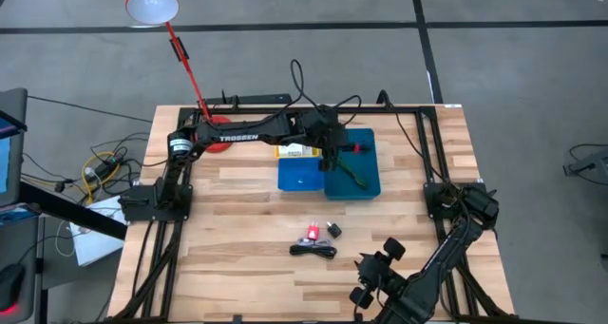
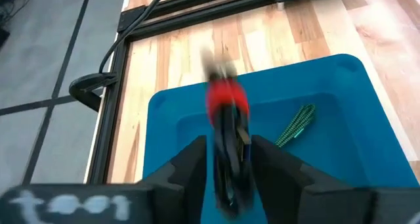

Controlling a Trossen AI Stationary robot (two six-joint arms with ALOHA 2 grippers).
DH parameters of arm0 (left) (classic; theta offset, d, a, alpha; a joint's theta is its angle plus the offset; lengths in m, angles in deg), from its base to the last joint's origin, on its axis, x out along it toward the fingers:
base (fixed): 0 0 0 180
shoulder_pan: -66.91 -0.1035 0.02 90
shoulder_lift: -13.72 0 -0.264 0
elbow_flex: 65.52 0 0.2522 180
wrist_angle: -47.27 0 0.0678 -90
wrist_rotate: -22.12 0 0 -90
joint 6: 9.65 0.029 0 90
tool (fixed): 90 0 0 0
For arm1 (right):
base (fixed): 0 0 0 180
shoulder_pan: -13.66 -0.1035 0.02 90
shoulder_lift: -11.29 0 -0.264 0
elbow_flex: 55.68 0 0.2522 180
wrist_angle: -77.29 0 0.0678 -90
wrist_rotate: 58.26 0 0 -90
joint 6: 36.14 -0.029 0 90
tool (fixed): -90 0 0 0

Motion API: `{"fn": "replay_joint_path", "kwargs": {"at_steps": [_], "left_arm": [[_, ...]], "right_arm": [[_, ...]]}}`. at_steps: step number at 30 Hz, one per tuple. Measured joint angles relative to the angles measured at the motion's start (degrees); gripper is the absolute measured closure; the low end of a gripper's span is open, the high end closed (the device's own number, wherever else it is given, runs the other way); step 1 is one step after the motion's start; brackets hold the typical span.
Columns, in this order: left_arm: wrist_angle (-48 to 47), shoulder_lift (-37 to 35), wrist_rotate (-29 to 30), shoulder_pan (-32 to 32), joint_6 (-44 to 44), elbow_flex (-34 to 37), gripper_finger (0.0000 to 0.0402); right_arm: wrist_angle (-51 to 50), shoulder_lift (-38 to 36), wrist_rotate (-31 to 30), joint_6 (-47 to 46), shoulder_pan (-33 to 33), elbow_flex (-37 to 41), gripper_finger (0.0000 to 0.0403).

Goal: Pick and place items into bin
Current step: Put the bottom black charger cable into the light blue bin, then put the black charger cable into the light blue bin

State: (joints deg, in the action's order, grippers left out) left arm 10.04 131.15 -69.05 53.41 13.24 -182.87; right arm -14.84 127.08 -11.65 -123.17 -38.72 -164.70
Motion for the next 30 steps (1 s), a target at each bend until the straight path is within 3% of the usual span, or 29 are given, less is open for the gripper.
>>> {"fn": "replay_joint_path", "kwargs": {"at_steps": [6,14,17,24,30], "left_arm": [[-2.2,0.0,0.0,0.0,-0.2,0.0,0.0265],[-4.1,0.0,0.0,0.0,-1.8,0.0,0.0260],[-9.2,-0.1,0.1,0.0,-2.2,-1.8,0.0260],[-32.9,-0.3,0.2,-0.1,0.8,-15.6,0.0260],[-52.6,-0.7,-0.2,-0.1,-0.2,-31.6,0.0260]], "right_arm": [[0.0,0.0,0.0,0.0,0.0,0.0,0.0296],[0.0,0.0,0.0,0.0,0.0,0.0,0.0296],[0.0,0.0,0.0,0.0,0.0,0.0,0.0296],[0.0,0.0,0.0,0.0,0.0,0.0,0.0296],[0.6,0.0,-0.3,0.4,0.0,0.0,0.0296]]}}
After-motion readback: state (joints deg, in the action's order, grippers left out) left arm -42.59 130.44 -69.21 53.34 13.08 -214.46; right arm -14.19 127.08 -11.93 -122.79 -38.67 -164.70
